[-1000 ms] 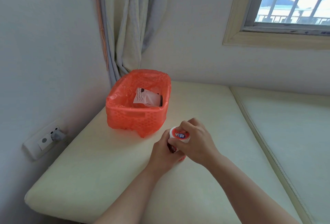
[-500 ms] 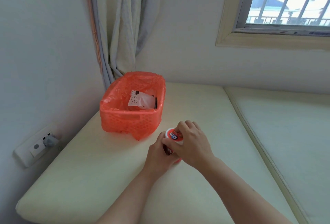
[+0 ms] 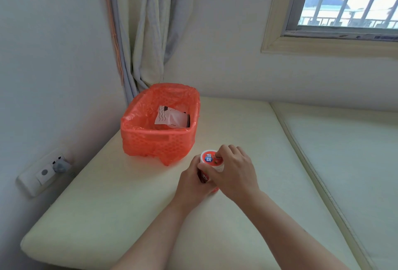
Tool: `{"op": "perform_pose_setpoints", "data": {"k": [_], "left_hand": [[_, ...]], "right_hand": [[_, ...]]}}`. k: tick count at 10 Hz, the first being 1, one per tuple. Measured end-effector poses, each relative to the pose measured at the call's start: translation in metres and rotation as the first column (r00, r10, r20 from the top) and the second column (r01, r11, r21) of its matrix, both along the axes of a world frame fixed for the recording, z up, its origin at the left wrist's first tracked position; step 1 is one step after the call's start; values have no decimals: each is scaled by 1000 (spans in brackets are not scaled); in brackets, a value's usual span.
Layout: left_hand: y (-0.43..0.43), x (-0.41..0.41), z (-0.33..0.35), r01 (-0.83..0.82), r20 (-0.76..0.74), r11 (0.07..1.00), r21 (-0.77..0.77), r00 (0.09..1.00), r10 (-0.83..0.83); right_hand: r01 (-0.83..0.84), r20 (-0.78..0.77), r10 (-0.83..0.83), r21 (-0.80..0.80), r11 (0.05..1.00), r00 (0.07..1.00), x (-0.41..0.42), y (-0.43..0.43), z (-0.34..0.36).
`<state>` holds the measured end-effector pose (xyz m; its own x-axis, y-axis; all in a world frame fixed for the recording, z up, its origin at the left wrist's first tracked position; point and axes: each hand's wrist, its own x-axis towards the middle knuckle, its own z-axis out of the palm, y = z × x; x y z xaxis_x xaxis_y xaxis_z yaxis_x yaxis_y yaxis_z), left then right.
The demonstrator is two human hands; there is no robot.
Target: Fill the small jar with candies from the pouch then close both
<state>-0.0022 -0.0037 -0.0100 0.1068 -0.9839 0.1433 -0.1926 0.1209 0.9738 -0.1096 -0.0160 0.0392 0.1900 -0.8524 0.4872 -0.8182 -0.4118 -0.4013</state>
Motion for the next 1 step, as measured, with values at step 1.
{"op": "perform_pose_setpoints", "data": {"k": [1], "left_hand": [[-2,1,-2,-7,-20,999,-33,1000,7]], "right_hand": [[-27,146,20,51,998,989,-6,3,1]]}}
